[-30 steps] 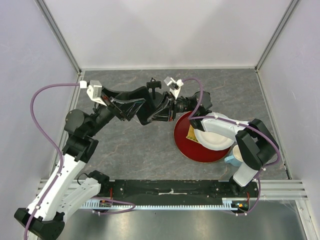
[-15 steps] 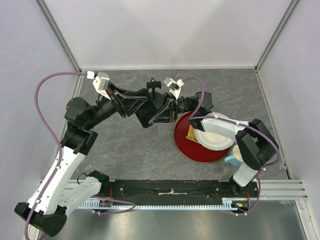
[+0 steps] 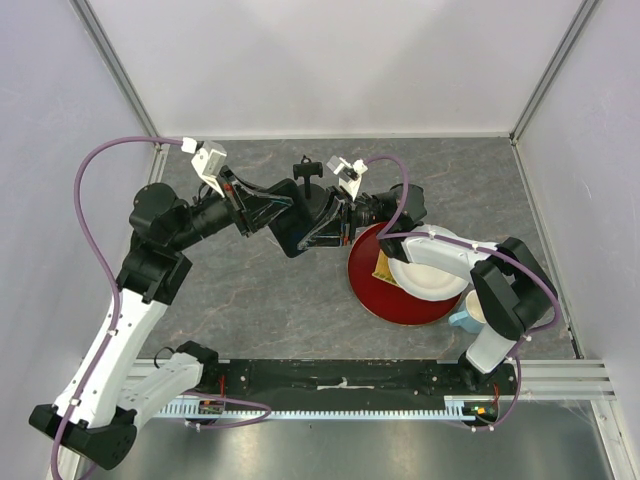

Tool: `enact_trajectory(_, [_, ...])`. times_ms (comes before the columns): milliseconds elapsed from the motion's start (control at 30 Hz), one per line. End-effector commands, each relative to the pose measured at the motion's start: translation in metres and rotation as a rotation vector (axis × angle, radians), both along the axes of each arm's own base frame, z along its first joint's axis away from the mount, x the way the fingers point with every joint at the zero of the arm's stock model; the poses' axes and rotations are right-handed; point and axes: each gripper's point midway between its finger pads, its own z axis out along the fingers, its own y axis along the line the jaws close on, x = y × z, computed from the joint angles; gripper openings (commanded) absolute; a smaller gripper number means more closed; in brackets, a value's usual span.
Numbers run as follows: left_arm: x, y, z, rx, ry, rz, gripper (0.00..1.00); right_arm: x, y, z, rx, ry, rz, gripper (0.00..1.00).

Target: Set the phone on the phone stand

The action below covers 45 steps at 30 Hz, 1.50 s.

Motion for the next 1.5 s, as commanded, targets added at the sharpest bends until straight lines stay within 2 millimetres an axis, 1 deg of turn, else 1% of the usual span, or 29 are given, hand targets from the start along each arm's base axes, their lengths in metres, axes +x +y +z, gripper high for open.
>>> enact_trajectory(0, [-0.003, 0.003, 0.010, 0.018, -0.042, -0.005, 0.27, -0.006, -0.005, 0.026, 0.118, -0.142, -0.008, 0.00])
enact_trajectory(233, [-0.001, 0.005, 0.016, 0.004, -0.045, 0.010, 0.26, -0.006, -0.005, 0.023, 0.111, -0.144, -0.002, 0.00])
enact_trajectory(367, [-0.002, 0.004, 0.017, 0.008, -0.037, 0.003, 0.21, -0.006, -0.006, 0.024, 0.111, -0.147, -0.001, 0.00])
enact_trajectory(500, [-0.003, 0.003, 0.015, 0.018, -0.035, -0.007, 0.18, -0.007, -0.006, 0.023, 0.107, -0.144, 0.001, 0.00])
enact_trajectory(533, [-0.003, 0.003, 0.015, 0.020, -0.035, -0.009, 0.15, -0.007, -0.006, 0.023, 0.107, -0.146, 0.001, 0.00])
enact_trajectory(567, [-0.002, 0.003, 0.014, 0.021, -0.035, -0.009, 0.02, -0.007, -0.006, 0.023, 0.107, -0.146, 0.001, 0.00])
enact_trajectory(633, [0.000, 0.003, 0.013, 0.021, -0.032, 0.001, 0.02, -0.005, -0.005, 0.023, 0.104, -0.142, -0.002, 0.00])
enact_trajectory(667, [0.001, 0.004, 0.013, 0.021, -0.034, 0.007, 0.02, -0.004, -0.004, 0.023, 0.101, -0.138, -0.007, 0.03])
enact_trajectory(700, [0.004, 0.005, 0.013, 0.019, -0.032, 0.022, 0.02, -0.001, -0.003, 0.021, 0.086, -0.118, -0.013, 0.19])
enact_trajectory(733, [0.006, 0.006, 0.013, 0.016, -0.031, 0.035, 0.02, 0.002, -0.002, 0.022, 0.091, -0.125, -0.031, 0.27])
enact_trajectory(767, [0.012, 0.011, 0.013, 0.011, -0.025, 0.085, 0.02, 0.004, -0.002, 0.024, 0.091, -0.128, -0.043, 0.44])
enact_trajectory(800, [0.016, 0.015, 0.012, 0.007, -0.018, 0.123, 0.02, 0.011, -0.002, 0.020, 0.077, -0.122, -0.069, 0.52])
enact_trajectory(833, [0.021, 0.020, 0.011, 0.000, -0.009, 0.170, 0.02, 0.014, -0.003, 0.024, 0.082, -0.125, -0.102, 0.57])
enact_trajectory(867, [0.028, 0.031, 0.009, -0.017, 0.007, 0.252, 0.02, 0.022, -0.005, 0.024, 0.076, -0.127, -0.138, 0.66])
enact_trajectory(900, [0.031, 0.035, 0.006, -0.020, 0.010, 0.283, 0.02, 0.031, -0.004, 0.015, 0.024, -0.078, -0.170, 0.71])
enact_trajectory(933, [0.034, 0.039, 0.004, -0.021, 0.014, 0.312, 0.02, 0.044, -0.005, 0.018, 0.036, -0.137, -0.255, 0.75])
enact_trajectory(967, [0.040, 0.046, 0.000, -0.016, 0.016, 0.368, 0.02, 0.057, -0.008, 0.014, 0.009, -0.136, -0.318, 0.82])
enact_trajectory(1000, [0.041, 0.050, -0.003, -0.010, 0.019, 0.391, 0.02, 0.070, -0.008, -0.006, -0.087, -0.081, -0.373, 0.85])
enact_trajectory(1033, [0.044, 0.054, -0.005, -0.002, 0.020, 0.418, 0.02, 0.083, -0.011, -0.005, -0.099, -0.142, -0.448, 0.87])
enact_trajectory(1067, [0.050, 0.064, -0.005, 0.004, 0.017, 0.480, 0.02, 0.106, -0.016, -0.009, -0.131, -0.128, -0.572, 0.89])
enact_trajectory(1100, [0.051, 0.070, -0.003, -0.003, 0.012, 0.518, 0.02, 0.121, -0.023, -0.022, -0.191, -0.092, -0.652, 0.91])
enact_trajectory(1133, [0.054, 0.076, -0.002, -0.010, 0.008, 0.555, 0.02, 0.133, -0.028, -0.028, -0.215, -0.082, -0.721, 0.92])
enact_trajectory(1167, [0.058, 0.086, 0.000, -0.019, -0.004, 0.613, 0.02, 0.163, -0.043, -0.033, -0.242, -0.071, -0.887, 0.93])
enact_trajectory(1267, [0.062, 0.089, 0.014, -0.085, -0.082, 0.640, 0.02, 0.202, -0.069, -0.064, -0.373, -0.031, -1.120, 0.94])
enact_trajectory(1300, [0.063, 0.088, 0.019, -0.113, -0.104, 0.638, 0.02, 0.217, -0.082, -0.068, -0.399, -0.035, -1.222, 0.94])
enact_trajectory(1367, [0.070, 0.084, 0.030, -0.203, -0.163, 0.627, 0.02, 0.233, -0.093, -0.084, -0.453, -0.043, -1.312, 0.92])
enact_trajectory(1400, [0.075, 0.082, 0.031, -0.224, -0.170, 0.625, 0.02, 0.245, -0.104, -0.086, -0.469, -0.047, -1.396, 0.92])
enact_trajectory(1433, [0.082, 0.077, 0.036, -0.258, -0.196, 0.617, 0.02, 0.253, -0.110, -0.096, -0.495, -0.036, -1.429, 0.91])
enact_trajectory(1467, [0.088, 0.074, 0.036, -0.266, -0.197, 0.612, 0.02, 0.259, -0.114, -0.097, -0.488, -0.026, -1.455, 0.88])
